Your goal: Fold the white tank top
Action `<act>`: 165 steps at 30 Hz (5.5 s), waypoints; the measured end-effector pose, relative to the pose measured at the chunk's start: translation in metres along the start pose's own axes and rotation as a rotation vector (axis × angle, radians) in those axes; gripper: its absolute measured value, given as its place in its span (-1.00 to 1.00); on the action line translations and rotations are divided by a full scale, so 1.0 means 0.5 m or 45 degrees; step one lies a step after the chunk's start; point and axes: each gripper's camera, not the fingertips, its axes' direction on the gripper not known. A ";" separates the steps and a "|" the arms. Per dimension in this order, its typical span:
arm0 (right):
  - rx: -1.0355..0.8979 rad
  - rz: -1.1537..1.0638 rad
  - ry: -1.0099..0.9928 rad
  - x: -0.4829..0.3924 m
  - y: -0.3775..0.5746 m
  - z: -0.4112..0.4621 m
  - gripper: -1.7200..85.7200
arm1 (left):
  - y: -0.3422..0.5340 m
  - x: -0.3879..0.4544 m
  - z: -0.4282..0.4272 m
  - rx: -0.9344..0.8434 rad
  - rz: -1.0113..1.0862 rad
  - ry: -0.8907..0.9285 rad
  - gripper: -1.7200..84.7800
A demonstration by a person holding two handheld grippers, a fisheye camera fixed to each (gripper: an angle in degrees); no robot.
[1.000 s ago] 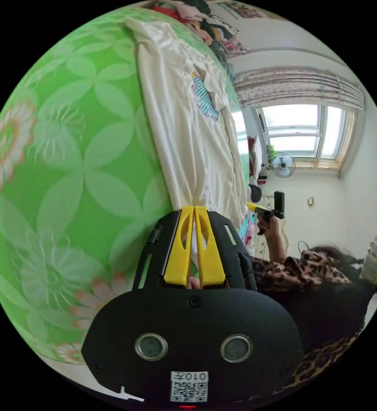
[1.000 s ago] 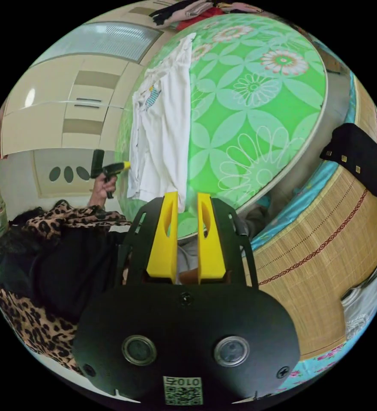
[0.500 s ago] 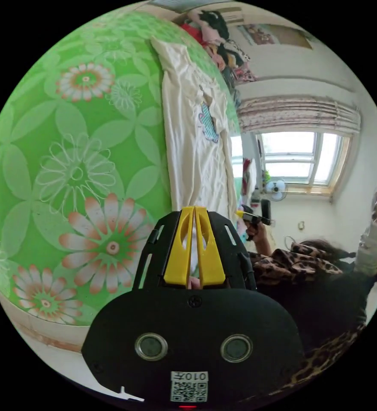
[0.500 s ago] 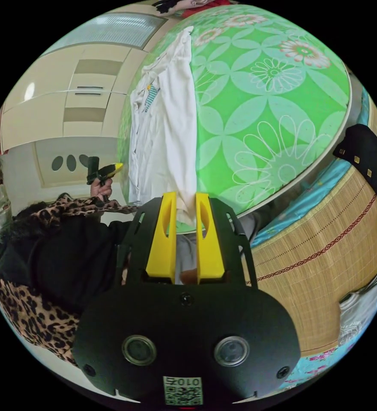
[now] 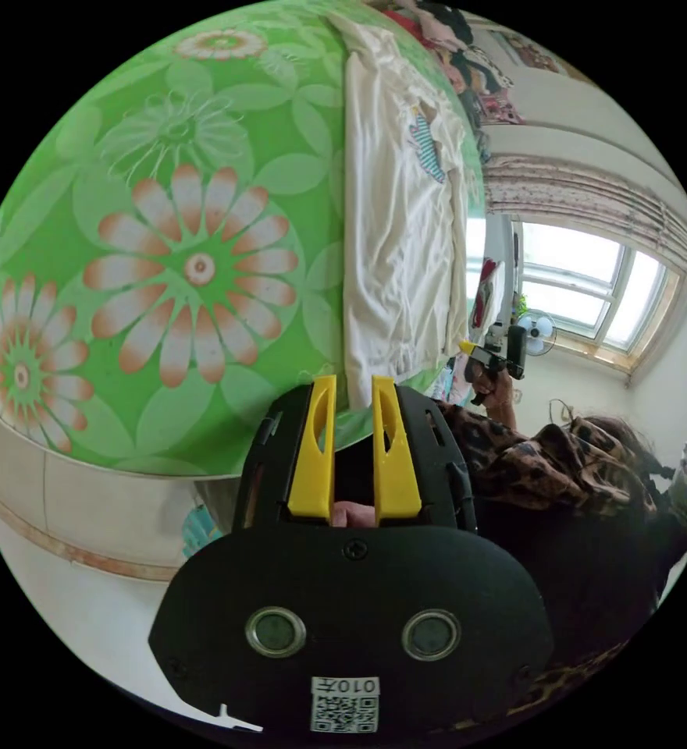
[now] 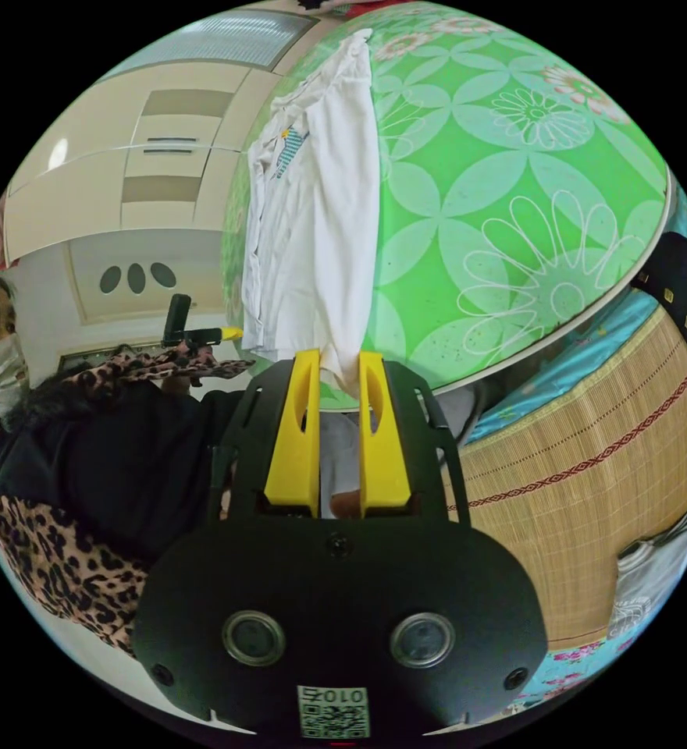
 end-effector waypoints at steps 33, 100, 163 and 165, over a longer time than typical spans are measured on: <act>-0.064 -0.096 -0.171 -0.020 -0.045 0.088 -0.87 | 0.018 -0.085 -0.053 -0.021 0.048 0.473 -0.96; 0.310 0.096 -0.760 0.229 -1.108 0.028 -0.78 | -0.795 0.054 -0.694 0.374 -0.258 0.947 -0.93; 0.324 0.327 -0.891 0.066 -0.423 -0.309 -0.88 | -0.080 0.273 0.047 0.169 0.679 0.334 -0.85; 0.337 0.328 -0.939 0.068 -0.422 -0.335 -0.88 | -0.071 0.293 0.064 0.186 0.717 0.194 -0.84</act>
